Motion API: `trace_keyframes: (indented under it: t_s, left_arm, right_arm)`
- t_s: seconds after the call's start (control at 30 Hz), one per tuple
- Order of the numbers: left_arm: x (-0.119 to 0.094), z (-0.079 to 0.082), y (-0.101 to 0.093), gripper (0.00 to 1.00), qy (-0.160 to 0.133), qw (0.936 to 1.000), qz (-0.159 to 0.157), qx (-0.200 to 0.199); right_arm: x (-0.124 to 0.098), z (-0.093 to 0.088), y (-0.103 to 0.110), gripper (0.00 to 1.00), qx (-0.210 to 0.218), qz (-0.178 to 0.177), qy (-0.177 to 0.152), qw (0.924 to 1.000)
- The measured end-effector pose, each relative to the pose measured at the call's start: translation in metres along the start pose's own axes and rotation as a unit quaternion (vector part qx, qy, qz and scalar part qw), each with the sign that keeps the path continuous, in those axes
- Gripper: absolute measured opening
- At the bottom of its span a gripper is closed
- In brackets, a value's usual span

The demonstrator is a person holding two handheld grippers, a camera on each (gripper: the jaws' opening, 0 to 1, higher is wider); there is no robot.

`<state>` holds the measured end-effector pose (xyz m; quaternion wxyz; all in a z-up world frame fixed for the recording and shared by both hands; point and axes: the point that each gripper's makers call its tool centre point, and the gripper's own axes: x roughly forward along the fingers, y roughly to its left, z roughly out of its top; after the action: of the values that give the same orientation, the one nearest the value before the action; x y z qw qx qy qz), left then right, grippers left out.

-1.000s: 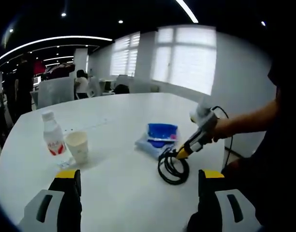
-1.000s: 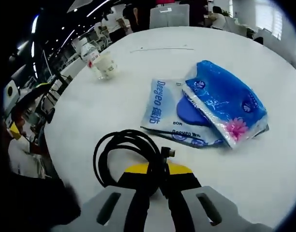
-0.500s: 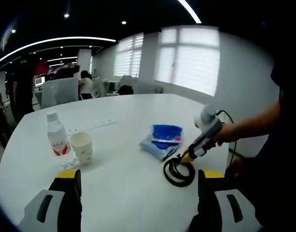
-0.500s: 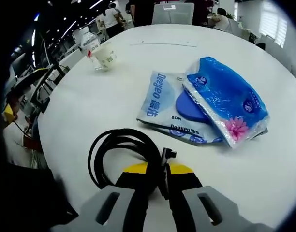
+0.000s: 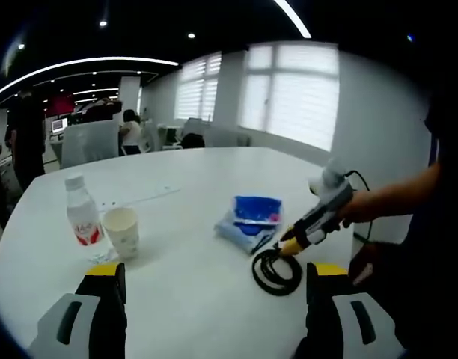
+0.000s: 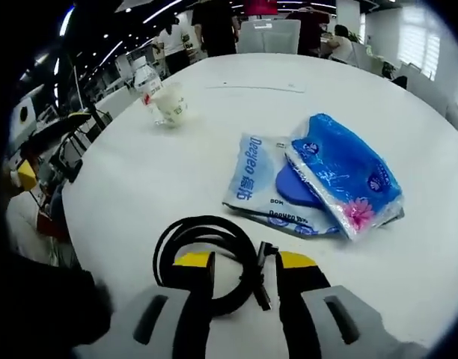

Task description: Arrange the tabletop items into an orderly group along one side of the table until the central work area is clear of visible clutter.

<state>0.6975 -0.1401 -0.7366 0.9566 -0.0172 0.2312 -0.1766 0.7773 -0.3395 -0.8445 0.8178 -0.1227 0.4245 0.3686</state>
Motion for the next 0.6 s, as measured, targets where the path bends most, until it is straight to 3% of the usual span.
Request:
trace_keyframes:
  t_s: [0.27, 0.6]
  left_arm:
    - [0.019, 0.003, -0.002, 0.99, 0.008, 0.9999, 0.005, 0.001]
    - [0.044, 0.007, -0.019, 0.94, 0.011, 0.9999, 0.003, -0.005]
  right_arm:
    - [-0.019, 0.014, -0.016, 0.48, -0.011, -0.014, -0.056, 0.9983]
    - [-0.036, 0.018, -0.06, 0.53, 0.004, -0.057, -0.089, 0.9944]
